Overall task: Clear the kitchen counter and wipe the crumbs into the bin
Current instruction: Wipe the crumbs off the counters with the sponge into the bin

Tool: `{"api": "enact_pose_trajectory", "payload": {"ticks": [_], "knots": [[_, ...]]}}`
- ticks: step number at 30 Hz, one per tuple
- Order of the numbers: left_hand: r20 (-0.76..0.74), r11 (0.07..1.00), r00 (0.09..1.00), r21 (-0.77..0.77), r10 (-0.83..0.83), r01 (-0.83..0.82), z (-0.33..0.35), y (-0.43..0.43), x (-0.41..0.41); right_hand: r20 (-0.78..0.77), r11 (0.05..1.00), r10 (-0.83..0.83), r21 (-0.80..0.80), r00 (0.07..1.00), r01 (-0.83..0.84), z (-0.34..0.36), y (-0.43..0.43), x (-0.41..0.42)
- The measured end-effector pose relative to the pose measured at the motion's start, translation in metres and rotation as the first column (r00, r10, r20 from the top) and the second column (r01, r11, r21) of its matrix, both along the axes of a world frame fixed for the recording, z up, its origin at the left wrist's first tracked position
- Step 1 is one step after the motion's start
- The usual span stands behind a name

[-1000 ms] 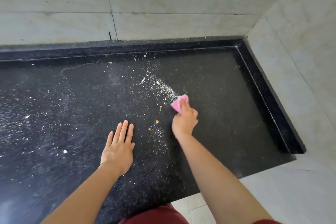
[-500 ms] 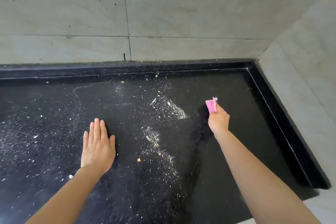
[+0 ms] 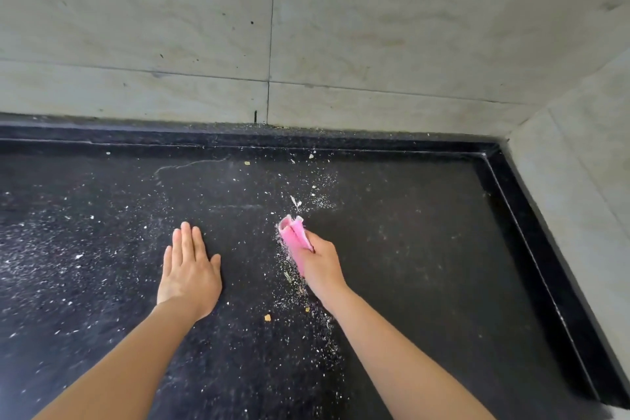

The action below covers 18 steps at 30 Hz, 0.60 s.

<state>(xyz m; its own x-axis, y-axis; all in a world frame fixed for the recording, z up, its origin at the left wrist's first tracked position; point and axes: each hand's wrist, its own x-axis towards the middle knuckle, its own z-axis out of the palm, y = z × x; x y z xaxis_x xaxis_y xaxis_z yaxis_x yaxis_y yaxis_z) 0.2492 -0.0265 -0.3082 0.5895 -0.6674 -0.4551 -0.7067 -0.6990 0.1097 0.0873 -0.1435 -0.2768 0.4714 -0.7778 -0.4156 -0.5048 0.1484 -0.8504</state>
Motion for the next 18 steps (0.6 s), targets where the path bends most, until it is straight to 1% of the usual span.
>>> {"api": "enact_pose_trajectory", "payload": {"ticks": [1, 2, 4, 5, 8, 10, 11, 12, 16, 17, 18], "knots": [[-0.002, 1.0, 1.0, -0.003, 0.0, 0.0, 0.0, 0.0, 0.001, -0.01, 0.999, -0.009, -0.037, 1.0, 0.009, 0.005, -0.01, -0.004], [-0.007, 1.0, 1.0, -0.007, 0.001, -0.001, 0.0, 0.0, 0.001, 0.0, 0.994, -0.078, -0.072, 0.997, 0.078, 0.008, -0.023, -0.01], [-0.015, 1.0, 1.0, -0.019, 0.005, -0.006, 0.001, 0.0, 0.0, 0.031, 0.951, -0.279, -0.131, 0.96, 0.281, 0.012, -0.059, -0.023], [-0.011, 1.0, 1.0, -0.023, 0.006, -0.007, -0.001, 0.001, 0.0, 0.007, 0.925, -0.358, -0.133, 0.934, 0.356, 0.012, -0.078, -0.028], [0.005, 1.0, 1.0, -0.029, 0.007, -0.007, -0.003, 0.0, 0.001, -0.206, 0.851, -0.524, -0.152, 0.826, 0.502, 0.001, -0.125, -0.034], [0.011, 0.999, 1.0, -0.032, 0.006, -0.006, -0.006, 0.001, 0.002, -0.335, 0.809, -0.585, -0.191, 0.738, 0.555, -0.011, -0.128, -0.019], [0.014, 0.999, 1.0, -0.034, 0.005, -0.005, -0.007, 0.001, 0.002, -0.353, 0.814, -0.581, -0.233, 0.734, 0.532, -0.016, -0.118, -0.007], [0.016, 0.999, 1.0, -0.035, 0.004, -0.003, -0.008, 0.002, 0.002, -0.341, 0.829, -0.558, -0.274, 0.756, 0.488, -0.019, -0.102, 0.008], [0.012, 0.999, 1.0, -0.037, 0.003, -0.003, -0.006, 0.002, 0.002, -0.246, 0.908, -0.328, -0.349, 0.912, 0.232, -0.023, -0.029, 0.056], [0.012, 0.999, 1.0, -0.033, 0.002, -0.002, -0.006, 0.002, 0.002, -0.237, 0.931, -0.259, -0.319, 0.936, 0.177, -0.02, -0.018, 0.063], [0.01, 1.0, 1.0, -0.03, 0.001, -0.001, -0.005, 0.002, 0.002, -0.206, 0.963, -0.18, -0.234, 0.962, 0.13, -0.018, -0.012, 0.067]]}}
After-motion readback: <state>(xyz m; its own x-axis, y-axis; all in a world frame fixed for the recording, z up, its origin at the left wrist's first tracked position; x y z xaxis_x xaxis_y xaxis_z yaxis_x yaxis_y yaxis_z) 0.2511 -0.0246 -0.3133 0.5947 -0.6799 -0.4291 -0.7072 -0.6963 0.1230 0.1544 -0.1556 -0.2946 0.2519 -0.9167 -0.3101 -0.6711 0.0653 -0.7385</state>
